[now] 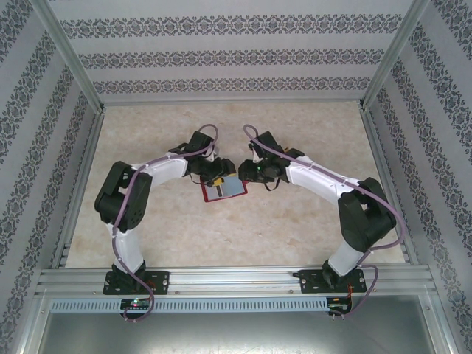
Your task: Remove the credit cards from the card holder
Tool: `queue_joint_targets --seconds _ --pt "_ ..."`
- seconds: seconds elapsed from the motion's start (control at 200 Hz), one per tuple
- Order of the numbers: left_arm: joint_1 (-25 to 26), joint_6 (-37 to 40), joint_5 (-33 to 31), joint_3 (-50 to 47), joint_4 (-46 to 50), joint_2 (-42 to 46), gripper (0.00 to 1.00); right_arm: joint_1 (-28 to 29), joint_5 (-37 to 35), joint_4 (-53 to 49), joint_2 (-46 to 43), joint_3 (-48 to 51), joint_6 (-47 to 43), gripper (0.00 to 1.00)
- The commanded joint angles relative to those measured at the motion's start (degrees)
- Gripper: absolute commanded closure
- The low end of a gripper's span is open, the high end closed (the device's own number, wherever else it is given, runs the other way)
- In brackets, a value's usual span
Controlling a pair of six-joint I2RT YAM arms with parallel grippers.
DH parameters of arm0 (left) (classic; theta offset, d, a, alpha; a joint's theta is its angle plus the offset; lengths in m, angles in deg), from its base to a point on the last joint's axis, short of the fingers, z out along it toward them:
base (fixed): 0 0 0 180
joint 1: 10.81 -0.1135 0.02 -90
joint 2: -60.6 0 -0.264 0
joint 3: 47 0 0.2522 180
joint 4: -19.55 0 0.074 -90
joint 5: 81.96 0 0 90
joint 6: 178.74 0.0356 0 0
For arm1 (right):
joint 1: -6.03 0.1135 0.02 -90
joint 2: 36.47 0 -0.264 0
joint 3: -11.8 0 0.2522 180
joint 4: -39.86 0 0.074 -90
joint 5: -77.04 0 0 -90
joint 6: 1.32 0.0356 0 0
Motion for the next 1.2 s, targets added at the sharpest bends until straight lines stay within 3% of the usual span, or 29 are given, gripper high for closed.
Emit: queue_joint_targets --seconds 0.0,0.24,0.575,1.194 --pt "-2.09 3.86 -5.03 -1.63 6.07 5.32 0.43 1.45 6.05 2.93 3.56 -3.31 0.04 0.61" --pt "-4.59 2.83 -8.94 -7.63 7.90 9.53 0.58 2.72 14.04 5.05 12.69 -9.35 1.57 0.67" --pt "-4.73 0.31 -7.79 -9.37 5.62 7.70 0.76 2.55 15.36 3.32 21.19 -14.26 2.40 0.78" --pt "-4.71 -0.81 -4.83 -7.35 4.07 2.68 0.81 1.45 16.45 3.03 24.64 -14.94 1.53 0.81"
